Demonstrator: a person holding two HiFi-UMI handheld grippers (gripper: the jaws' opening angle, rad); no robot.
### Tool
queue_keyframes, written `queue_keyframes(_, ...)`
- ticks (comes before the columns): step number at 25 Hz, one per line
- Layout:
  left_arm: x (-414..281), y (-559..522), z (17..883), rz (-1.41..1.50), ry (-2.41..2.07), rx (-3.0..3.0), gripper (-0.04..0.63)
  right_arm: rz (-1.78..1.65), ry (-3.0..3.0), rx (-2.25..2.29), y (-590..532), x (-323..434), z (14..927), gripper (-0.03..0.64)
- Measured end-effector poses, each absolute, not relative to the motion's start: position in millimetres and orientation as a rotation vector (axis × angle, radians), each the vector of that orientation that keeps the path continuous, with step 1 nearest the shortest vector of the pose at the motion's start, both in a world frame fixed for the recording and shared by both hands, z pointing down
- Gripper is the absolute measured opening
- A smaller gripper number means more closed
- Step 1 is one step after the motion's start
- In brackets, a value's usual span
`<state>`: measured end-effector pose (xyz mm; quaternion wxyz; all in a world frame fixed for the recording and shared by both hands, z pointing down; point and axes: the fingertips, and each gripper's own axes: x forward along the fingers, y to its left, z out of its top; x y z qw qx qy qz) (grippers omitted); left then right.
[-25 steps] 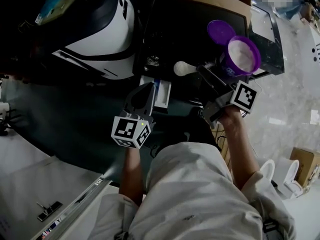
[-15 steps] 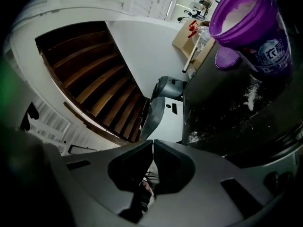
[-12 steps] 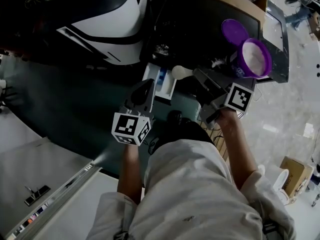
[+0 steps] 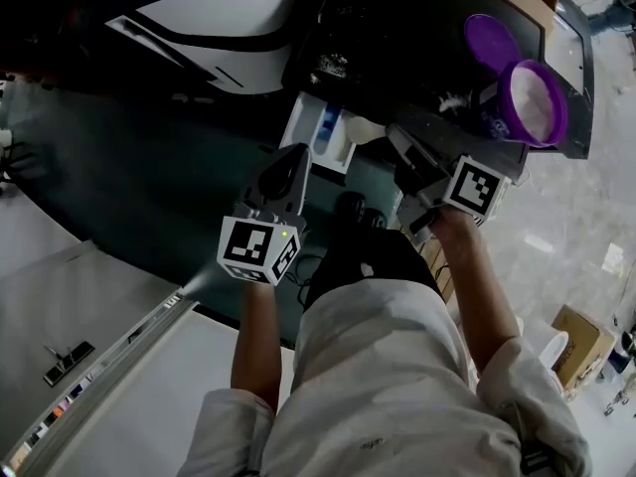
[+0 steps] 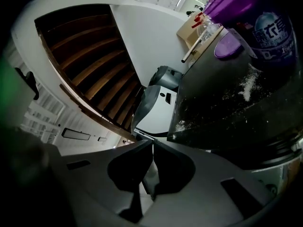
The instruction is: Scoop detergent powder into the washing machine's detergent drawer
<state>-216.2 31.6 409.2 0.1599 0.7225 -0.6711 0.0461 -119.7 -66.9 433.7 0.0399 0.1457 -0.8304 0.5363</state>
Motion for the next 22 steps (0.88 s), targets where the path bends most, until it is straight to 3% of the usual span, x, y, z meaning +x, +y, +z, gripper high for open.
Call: queue_keyframes(22,-209,40,475,0.160,-1.889,1.959,0.020,1.353,-2.543,0.524,-63,-142,524,0.011)
